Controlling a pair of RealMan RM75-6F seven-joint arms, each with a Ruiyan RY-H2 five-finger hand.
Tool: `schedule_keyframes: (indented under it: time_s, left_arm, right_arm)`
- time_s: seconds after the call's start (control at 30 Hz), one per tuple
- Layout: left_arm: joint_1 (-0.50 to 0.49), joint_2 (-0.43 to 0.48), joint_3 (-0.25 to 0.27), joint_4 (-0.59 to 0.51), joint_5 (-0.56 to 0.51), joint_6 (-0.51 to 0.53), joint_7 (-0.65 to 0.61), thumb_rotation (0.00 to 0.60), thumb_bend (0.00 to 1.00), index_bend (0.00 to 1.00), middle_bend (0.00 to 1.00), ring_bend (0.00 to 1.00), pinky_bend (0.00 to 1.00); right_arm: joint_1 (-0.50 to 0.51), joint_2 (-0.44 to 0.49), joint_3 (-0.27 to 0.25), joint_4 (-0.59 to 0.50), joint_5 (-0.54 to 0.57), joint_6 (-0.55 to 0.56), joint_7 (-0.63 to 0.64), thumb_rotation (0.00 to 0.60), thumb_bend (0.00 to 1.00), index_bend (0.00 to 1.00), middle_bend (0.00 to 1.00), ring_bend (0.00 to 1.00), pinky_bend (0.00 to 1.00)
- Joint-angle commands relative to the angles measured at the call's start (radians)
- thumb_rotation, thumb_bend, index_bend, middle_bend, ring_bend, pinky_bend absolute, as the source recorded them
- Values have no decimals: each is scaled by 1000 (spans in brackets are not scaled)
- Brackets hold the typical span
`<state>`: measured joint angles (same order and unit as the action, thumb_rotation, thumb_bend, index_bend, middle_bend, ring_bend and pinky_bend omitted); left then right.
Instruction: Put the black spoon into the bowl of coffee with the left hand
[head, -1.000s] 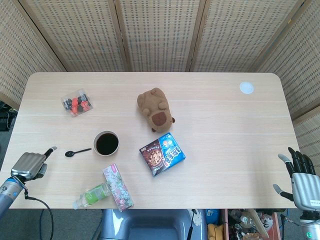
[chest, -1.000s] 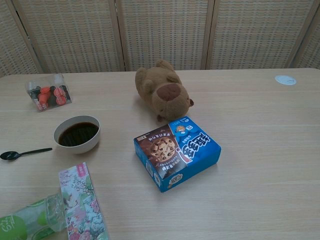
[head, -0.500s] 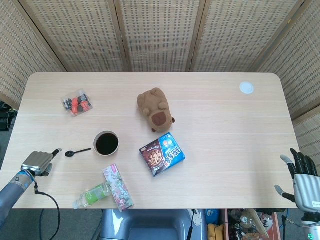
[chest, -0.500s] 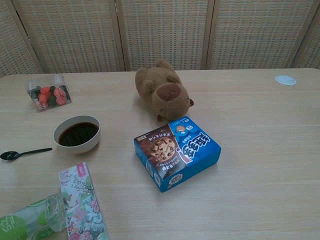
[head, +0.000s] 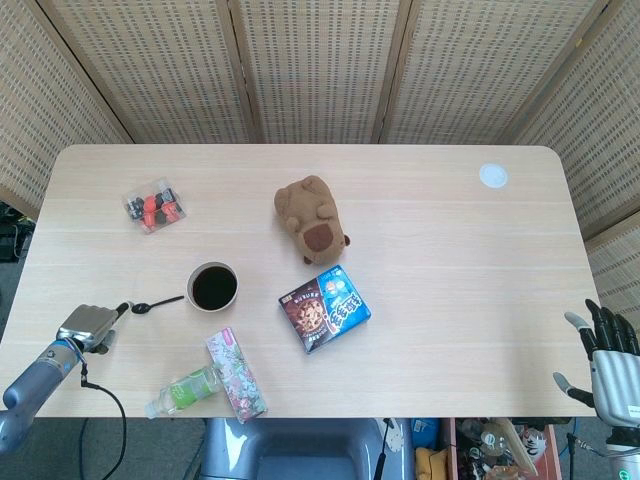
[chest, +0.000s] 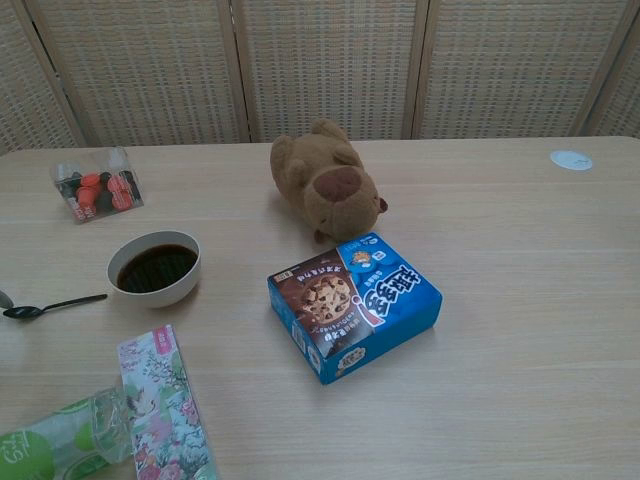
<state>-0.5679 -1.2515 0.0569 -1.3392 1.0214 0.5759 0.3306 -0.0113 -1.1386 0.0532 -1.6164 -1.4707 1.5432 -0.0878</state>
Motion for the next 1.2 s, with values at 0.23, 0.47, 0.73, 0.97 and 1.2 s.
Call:
schedule_keyframes:
  time_s: [0.23, 0.47, 0.73, 0.97, 1.2]
  left_arm:
    - [-18, -6, 20, -17, -13, 7, 13, 600, 689, 75, 862, 761, 691]
    - [-22, 15, 36, -87, 9, 47, 24, 600, 690, 75, 864, 761, 691]
    - [-26, 39, 42, -123, 22, 76, 19, 600, 689, 75, 864, 761, 691]
    - [-40, 28, 49, -121, 3, 69, 35, 600, 690, 75, 865, 761, 691]
    - [-58, 13, 59, -127, -16, 59, 58, 600, 690, 75, 865, 761, 691]
  right_arm:
    - [-5, 0, 0, 3, 3, 1, 4, 600, 261, 210, 119, 0, 126]
    - [-7, 0, 0, 8, 3, 1, 11, 600, 261, 210, 119, 0, 126]
    - [-10, -2, 0, 14, 3, 2, 21, 600, 261, 210, 124, 0, 126]
    - [-16, -2, 0, 21, 5, 6, 30, 600, 262, 210, 124, 0, 126]
    - [-23, 1, -1, 25, 5, 13, 37, 600, 261, 210, 124, 0, 126]
